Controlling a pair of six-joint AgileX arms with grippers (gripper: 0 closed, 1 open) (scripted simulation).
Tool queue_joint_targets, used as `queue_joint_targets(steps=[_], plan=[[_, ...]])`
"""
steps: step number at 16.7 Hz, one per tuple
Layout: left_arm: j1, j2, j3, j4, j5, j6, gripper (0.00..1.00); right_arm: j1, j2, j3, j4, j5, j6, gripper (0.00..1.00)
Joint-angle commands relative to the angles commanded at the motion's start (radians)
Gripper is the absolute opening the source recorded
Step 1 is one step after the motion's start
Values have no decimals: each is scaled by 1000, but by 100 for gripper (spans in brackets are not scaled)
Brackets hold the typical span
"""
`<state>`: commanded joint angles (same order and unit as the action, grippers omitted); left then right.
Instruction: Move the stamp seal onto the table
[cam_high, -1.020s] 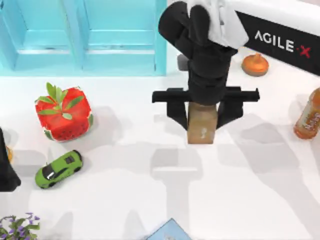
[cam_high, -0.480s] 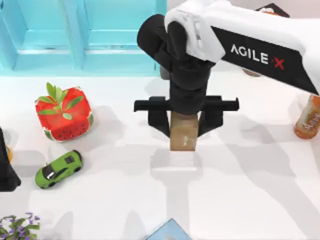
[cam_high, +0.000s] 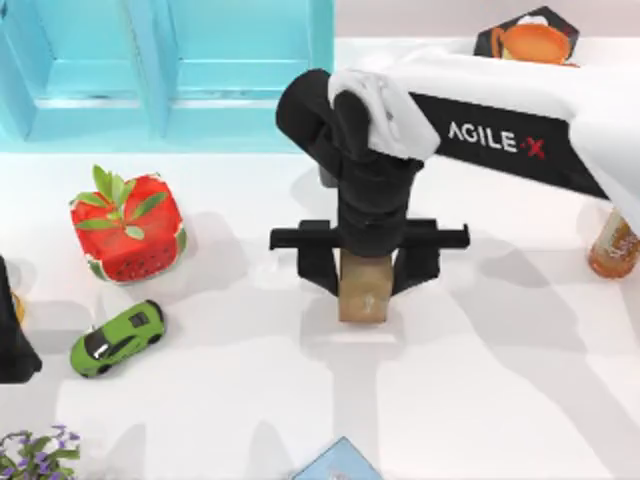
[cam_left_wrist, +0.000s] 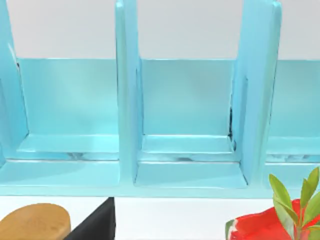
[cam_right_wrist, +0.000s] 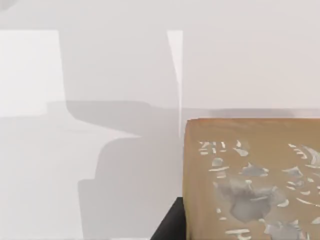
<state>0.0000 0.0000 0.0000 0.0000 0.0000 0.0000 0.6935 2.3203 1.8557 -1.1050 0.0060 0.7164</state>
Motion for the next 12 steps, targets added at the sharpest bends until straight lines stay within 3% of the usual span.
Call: queue_joint_targets(steps=[1, 12], plan=[[0, 0, 0, 0, 0, 0, 100, 0, 0, 0, 0, 0, 0, 0], [0, 0, 0, 0, 0, 0, 100, 0, 0, 0, 0, 0, 0, 83]])
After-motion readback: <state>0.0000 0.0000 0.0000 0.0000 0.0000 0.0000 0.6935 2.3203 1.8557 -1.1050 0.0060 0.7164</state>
